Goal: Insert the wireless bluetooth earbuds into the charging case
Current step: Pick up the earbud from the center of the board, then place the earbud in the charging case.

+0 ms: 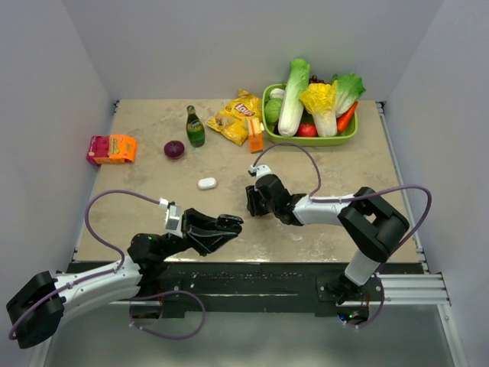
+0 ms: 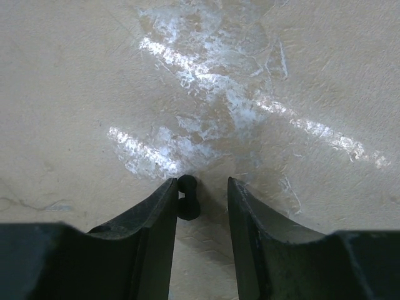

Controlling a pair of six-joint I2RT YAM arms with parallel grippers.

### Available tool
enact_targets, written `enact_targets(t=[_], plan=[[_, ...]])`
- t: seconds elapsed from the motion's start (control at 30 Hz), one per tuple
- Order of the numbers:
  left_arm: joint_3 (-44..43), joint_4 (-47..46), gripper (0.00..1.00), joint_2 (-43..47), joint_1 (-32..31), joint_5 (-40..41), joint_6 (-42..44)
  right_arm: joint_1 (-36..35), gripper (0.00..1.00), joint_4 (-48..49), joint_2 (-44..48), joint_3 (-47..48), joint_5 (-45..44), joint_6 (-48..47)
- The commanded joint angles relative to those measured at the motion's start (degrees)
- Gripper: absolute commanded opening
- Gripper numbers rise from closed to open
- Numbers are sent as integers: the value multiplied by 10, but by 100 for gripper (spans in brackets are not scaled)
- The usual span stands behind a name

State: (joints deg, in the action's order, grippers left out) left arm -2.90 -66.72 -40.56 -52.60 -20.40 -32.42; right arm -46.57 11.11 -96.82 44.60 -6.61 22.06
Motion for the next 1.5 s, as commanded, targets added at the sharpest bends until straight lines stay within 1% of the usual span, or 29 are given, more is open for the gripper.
enact_targets(t=[0.0,0.03,0.13,0.17,0.23,0.27,0.33,0.37,0.4,0.43,0.47,0.53,0.57,0.6,0.63,0.67,0.7,0.73,0.77,0.8,0.83,0.87,0.93,0.97,1.07,1.2,1.3,1.47], plan=[[103,-39,0,0,-3,0,-5,-3,38,-28,-12,-4,2,3],[104,-39,0,0,-3,-1,-5,-3,37,-26,-10,-4,1,3],[106,-39,0,0,-4,0,-6,-2,26,-24,-6,-6,-1,3],[106,-39,0,0,-4,0,-6,-3,21,-24,-5,-7,-2,3],[105,-39,0,2,-4,1,-6,-3,16,-22,0,-8,-3,3],[106,-40,0,1,-4,1,-7,-2,12,-22,0,-8,-4,3],[107,-39,0,4,-4,2,-7,-2,7,-22,4,-9,-7,4],[107,-39,0,4,-4,1,-7,-3,1,-22,13,-12,-10,5],[108,-39,0,6,-4,2,-7,-3,0,-28,23,-13,-20,8],[107,-39,0,6,-4,4,-7,-2,0,-33,38,-14,-29,12],[107,-39,0,6,-4,4,-5,-2,0,-49,85,-17,-38,18],[104,-35,0,7,-4,5,-4,-3,0,-71,149,-20,-67,19],[101,-33,0,6,-4,7,-3,-3,0,-93,191,-23,-70,11],[99,-32,0,3,-4,6,-2,-4,0,-104,267,-23,-74,4],[94,-32,0,1,-4,7,2,-6,0,-109,311,-22,-70,-3],[91,-32,0,-2,-4,7,3,-8,0,-122,346,-17,-54,-27],[88,-33,0,-14,-4,7,5,-11,0,-128,412,-12,-43,-38],[82,-39,0,-20,-4,5,8,-18,0,-130,437,-7,-31,-48],[77,-45,0,-35,-4,4,8,-21,0,-134,459,7,11,-72],[75,-52,0,-43,-4,1,8,-25,0,-139,494,16,28,-80],[69,-67,0,-53,-4,-5,4,-30,0,-143,505,24,54,-89],[65,-72,0,-69,-4,-9,3,-31,0,-151,515,40,106,-108],[53,-79,0,-81,-4,-23,1,-35,0,-164,526,56,158,-120],[48,-78,0,-92,-4,-26,0,-37,0,-181,526,72,205,-135],[34,-66,0,-101,-4,-45,0,-48,0,-220,517,99,261,-163],[1,-26,0,-103,-4,-71,6,-83,0,-251,508,112,285,-190],[-18,-10,0,-109,-4,-91,8,-125,0,-266,493,121,297,-205],[-34,-3,0,-123,-4,-109,6,-161,0,-282,477,127,281,-217]])
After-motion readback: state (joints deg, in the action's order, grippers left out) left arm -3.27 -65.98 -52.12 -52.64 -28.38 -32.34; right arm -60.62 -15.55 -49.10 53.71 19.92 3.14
